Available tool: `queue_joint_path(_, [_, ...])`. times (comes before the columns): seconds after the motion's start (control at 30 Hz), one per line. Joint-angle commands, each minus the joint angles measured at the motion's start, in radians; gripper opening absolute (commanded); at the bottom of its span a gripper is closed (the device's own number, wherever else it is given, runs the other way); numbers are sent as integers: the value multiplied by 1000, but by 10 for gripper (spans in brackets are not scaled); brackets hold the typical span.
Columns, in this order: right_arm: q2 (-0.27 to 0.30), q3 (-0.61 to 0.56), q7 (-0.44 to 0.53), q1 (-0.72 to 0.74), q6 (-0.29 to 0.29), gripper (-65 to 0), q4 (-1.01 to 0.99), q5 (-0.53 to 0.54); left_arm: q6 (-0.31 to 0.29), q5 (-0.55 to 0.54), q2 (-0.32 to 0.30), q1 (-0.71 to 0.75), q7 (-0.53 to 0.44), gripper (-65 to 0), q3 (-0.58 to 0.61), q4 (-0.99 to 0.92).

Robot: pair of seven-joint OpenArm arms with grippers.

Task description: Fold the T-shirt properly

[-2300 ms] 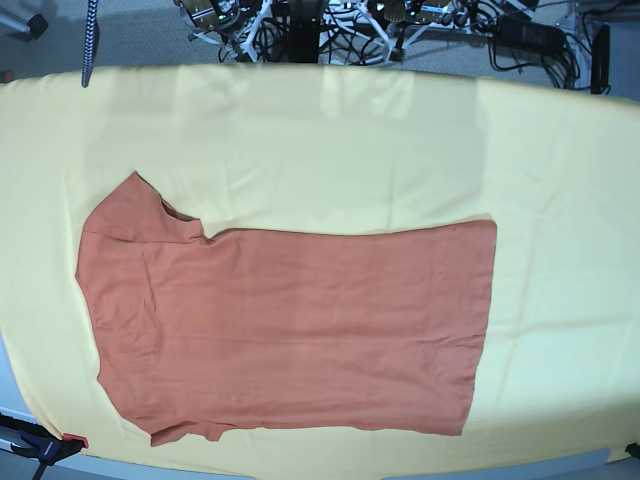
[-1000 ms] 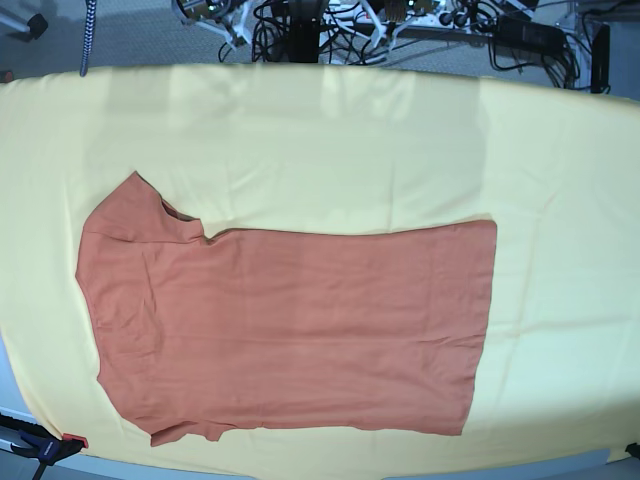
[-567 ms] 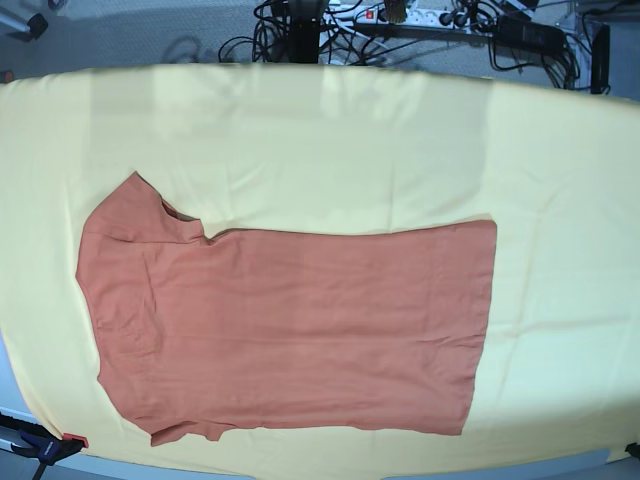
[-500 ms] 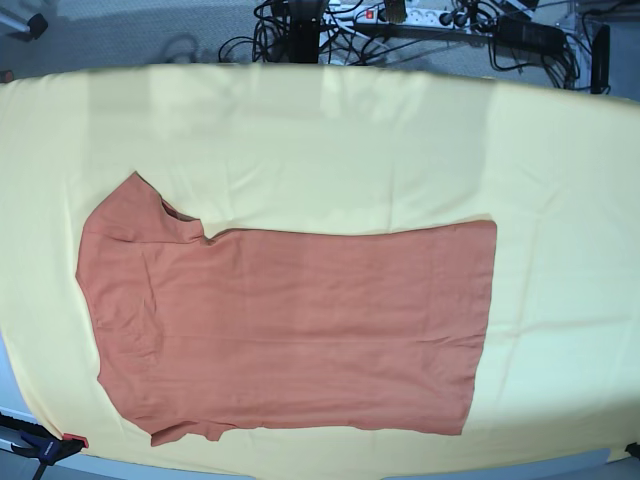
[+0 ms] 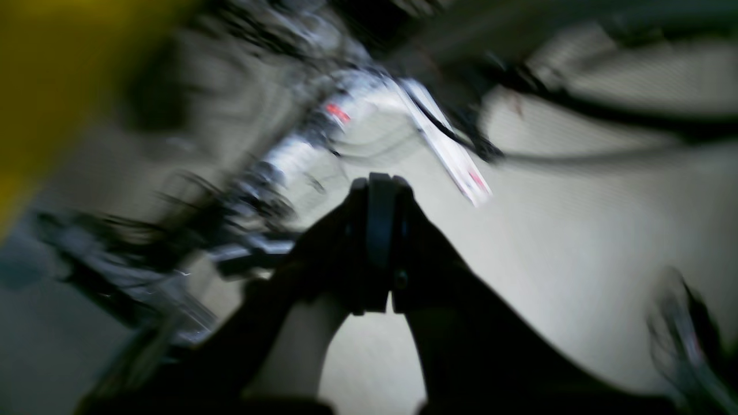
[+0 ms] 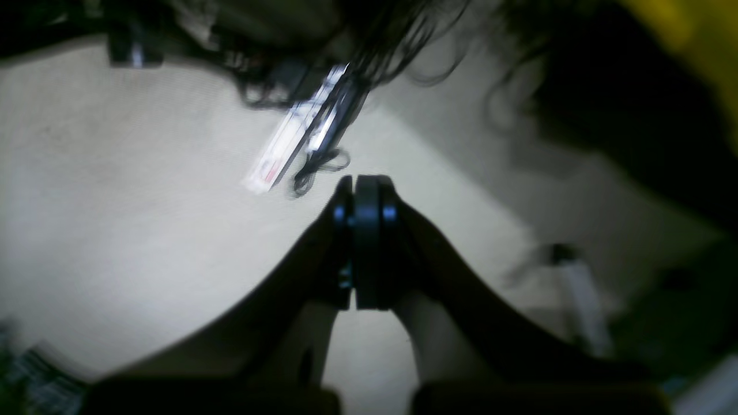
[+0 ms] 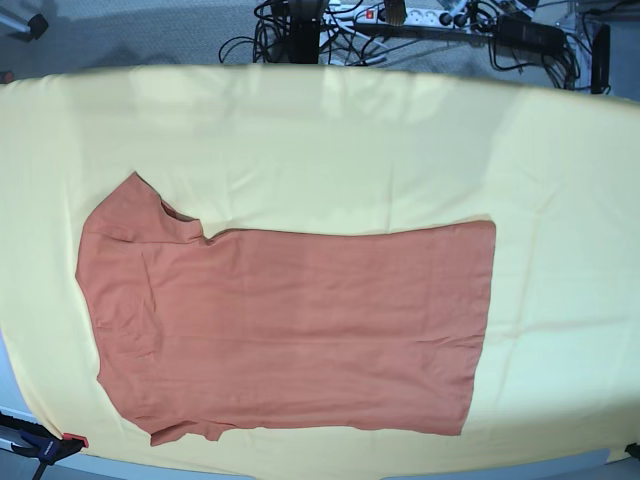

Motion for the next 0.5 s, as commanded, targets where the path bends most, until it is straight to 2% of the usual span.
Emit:
queue_joint_path(0.0, [14, 3, 2, -15, -35, -650, 40, -34, -10, -10, -5, 25, -8, -650, -34, 50])
queue_joint_path(0.17, [21, 3, -5, -15, -208, -650, 105, -227, -29, -23, -4, 50, 1, -650, -204, 196])
queue_joint_path(0.3, [21, 3, -11, -15, -318, -650, 105, -392, -29, -52, -5, 49, -7, -650, -323, 266])
queue_joint_path(0.47, [23, 3, -3, 16, -373, -650, 105, -546, -29, -61, -5, 44, -69, -650, -449, 266])
